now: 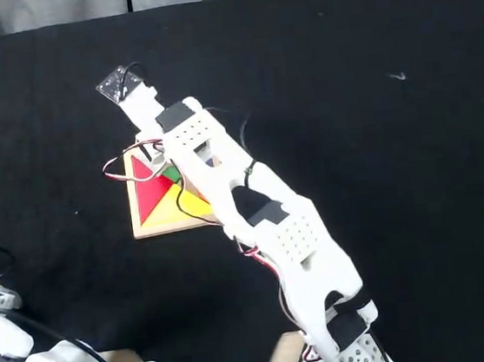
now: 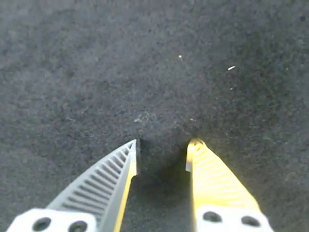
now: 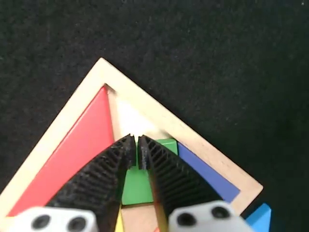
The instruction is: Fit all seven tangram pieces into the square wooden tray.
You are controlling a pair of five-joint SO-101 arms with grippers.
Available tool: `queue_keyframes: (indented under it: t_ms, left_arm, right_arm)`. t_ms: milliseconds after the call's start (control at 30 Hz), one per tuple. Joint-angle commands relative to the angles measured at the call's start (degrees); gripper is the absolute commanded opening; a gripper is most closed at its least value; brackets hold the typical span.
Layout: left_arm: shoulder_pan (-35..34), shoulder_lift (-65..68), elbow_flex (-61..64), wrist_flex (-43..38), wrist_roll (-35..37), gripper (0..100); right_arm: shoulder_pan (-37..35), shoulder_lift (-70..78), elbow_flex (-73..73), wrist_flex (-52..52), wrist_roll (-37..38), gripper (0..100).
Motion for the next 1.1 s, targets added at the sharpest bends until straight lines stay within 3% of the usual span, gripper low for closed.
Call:
queue_keyframes:
  t_ms: [0, 300, 633, 800, 1067]
  left_arm:
    - [1.10, 0.26, 0.22, -1.14, -0.18, 18]
    - [1.10, 0.26, 0.22, -1.14, -0.18, 18]
    - [1.10, 0.26, 0.13, -1.14, -0.18, 18]
    - [1.10, 0.26, 0.13, -1.05, -1.85, 18]
    - [1.10, 0.26, 0.31, -1.05, -2.55, 18]
  right_arm:
    - [1.23, -0.48, -3.21, -1.14, -0.18, 1.1]
    - [1.58, -1.80, -11.30, 10.55, -0.09, 1.1]
    - [13.19, -12.18, -34.07, 37.19, 2.64, 1.1]
    - [20.75, -14.81, -26.42, 36.92, 3.96, 1.1]
    - [21.45, -16.84, -9.27, 35.43, -1.05, 1.1]
